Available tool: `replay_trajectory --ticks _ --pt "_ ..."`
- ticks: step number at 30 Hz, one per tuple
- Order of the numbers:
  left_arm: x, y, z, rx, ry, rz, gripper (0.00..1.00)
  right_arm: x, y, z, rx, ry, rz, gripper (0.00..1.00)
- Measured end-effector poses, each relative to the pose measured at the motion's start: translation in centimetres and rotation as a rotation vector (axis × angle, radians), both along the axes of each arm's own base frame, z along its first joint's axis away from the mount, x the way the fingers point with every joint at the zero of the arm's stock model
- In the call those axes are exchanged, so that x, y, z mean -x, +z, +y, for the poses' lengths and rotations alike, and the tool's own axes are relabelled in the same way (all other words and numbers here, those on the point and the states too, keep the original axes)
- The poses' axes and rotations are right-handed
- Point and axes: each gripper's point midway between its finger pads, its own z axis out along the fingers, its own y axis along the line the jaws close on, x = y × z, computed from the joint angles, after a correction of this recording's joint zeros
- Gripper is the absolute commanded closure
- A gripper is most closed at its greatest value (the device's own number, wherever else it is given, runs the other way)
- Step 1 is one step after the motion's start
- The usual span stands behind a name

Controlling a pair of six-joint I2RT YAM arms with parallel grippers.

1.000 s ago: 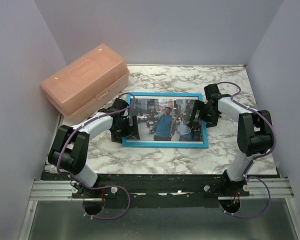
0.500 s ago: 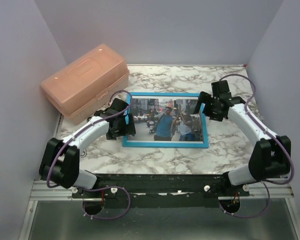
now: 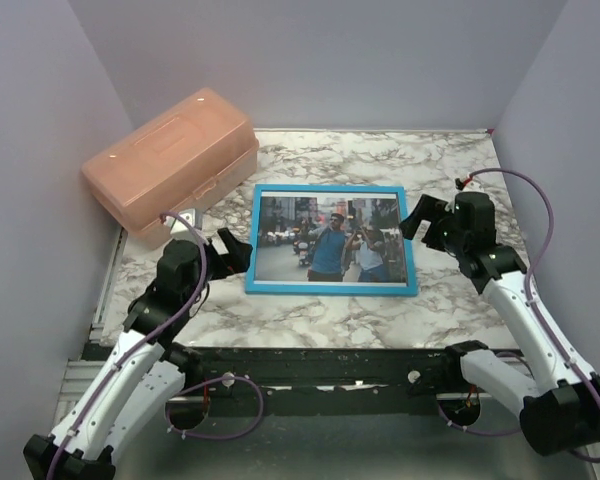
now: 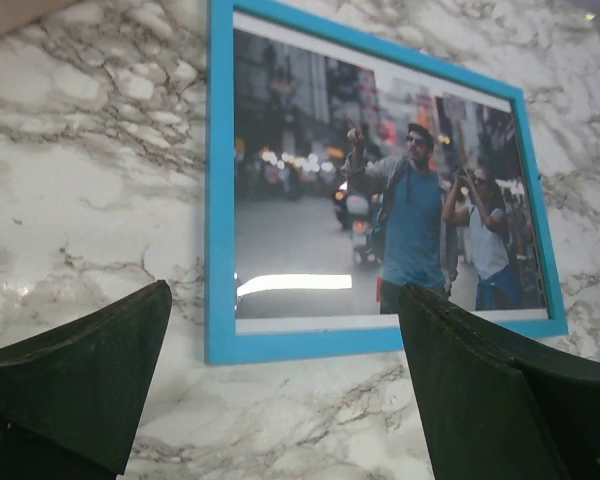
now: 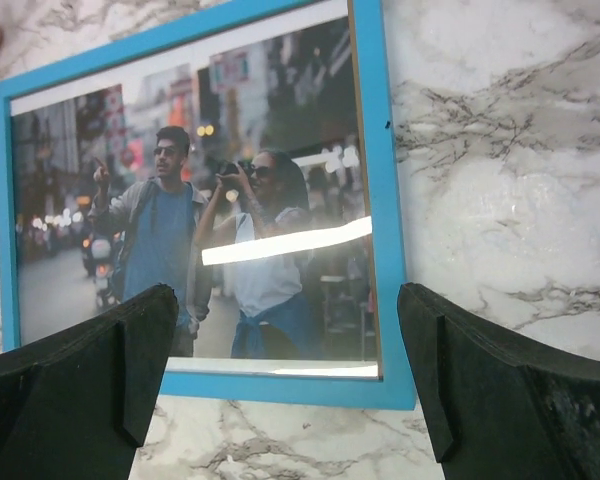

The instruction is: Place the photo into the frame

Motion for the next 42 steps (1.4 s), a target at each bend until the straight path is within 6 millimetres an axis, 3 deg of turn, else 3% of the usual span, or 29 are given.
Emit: replay_trajectory --ticks 4,7,16,17,19,25,29,35,42 --pt "0.2 0.7 0.6 0.01 -0.008 -0.163 0.02 0.7 0.9 -0.7 0.027 0.009 -0.137 0.0" --pt "0.2 0.3 1.3 -0.024 -0.007 -0.267 0.01 1.0 0.5 -1.5 0.057 -0.009 -0.203 0.0" --pt "-0.7 -1.1 4.5 -0.173 0.1 -0.502 0.01 1.9 -4.2 -5.1 0.182 -0.13 -0.365 0.04" --pt "-0.7 -2.3 5.0 -0.194 0.118 -0.503 0.02 2.0 -4.7 -5.3 0.19 -0.137 -0.374 0.04" --pt "-1.0 -2.8 5.7 -0.232 0.152 -0.532 0.02 2.0 -5.3 -5.7 0.206 -0.148 -0.395 0.05" --pt "-2.2 -2.0 7.5 -0.34 0.236 -0.597 0.01 0.9 -5.3 -5.8 0.23 -0.153 -0.47 0.04" --pt "-3.4 -2.1 8.2 -0.396 0.27 -0.598 0.01 0.2 -7.1 -5.8 0.26 -0.135 -0.448 0.04" --pt "-5.1 -5.2 10.1 -0.526 0.262 -0.501 0.01 -0.5 -8.3 -5.5 0.281 -0.114 -0.484 0.02" --pt "-7.5 -4.5 11.0 -0.547 0.231 -0.533 0.01 -1.8 -9.3 -4.8 0.285 -0.075 -0.517 0.0"
